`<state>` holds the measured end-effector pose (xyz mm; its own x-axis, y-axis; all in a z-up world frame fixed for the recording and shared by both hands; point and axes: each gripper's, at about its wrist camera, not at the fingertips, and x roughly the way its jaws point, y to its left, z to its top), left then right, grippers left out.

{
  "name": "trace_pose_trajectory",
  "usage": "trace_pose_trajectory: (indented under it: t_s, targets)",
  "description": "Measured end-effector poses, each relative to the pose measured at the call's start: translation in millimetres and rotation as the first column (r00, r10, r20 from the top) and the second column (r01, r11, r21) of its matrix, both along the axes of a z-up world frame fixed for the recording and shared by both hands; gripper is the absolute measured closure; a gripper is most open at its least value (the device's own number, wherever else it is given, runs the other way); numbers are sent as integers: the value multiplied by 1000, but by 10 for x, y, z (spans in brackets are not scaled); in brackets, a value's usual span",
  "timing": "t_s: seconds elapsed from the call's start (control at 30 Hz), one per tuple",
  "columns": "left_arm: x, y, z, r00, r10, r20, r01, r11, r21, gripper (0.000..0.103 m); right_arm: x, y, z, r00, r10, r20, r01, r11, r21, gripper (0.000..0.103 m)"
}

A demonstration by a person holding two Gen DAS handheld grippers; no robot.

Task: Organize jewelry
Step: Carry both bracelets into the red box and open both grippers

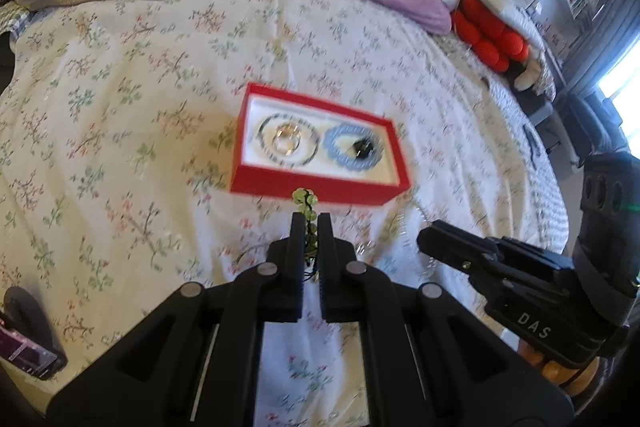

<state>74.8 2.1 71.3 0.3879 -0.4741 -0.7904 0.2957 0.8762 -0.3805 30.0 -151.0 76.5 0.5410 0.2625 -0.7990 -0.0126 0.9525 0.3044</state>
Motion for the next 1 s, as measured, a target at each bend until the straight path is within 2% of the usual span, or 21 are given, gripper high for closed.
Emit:
trace_pose_trajectory:
  t_s: [0.37, 0.53, 0.67, 0.87, 1.0]
  targets:
    - [513, -141, -38, 999, 46, -20, -49, 987, -151, 97, 446, -138, 79, 997, -70, 38, 67, 995, 70, 94]
    - [691, -176, -120, 997, 63, -37, -69, 981, -183, 97, 676, -172, 23, 994, -96, 43, 91, 991, 101, 94]
    - [787, -186, -217, 995, 87, -38, -92, 984, -154, 97, 812, -139, -47, 995, -96, 38, 90, 988, 122, 94]
    - [888, -147, -385, 990, 125, -58, -130, 989, -75, 97, 944, -47, -146, 997, -72, 22, 70, 992, 106, 94]
    - [909, -148, -449, 988, 149, -39, -150, 989, -8, 97, 1012, -25, -215, 998, -62, 12, 60, 993, 97, 94]
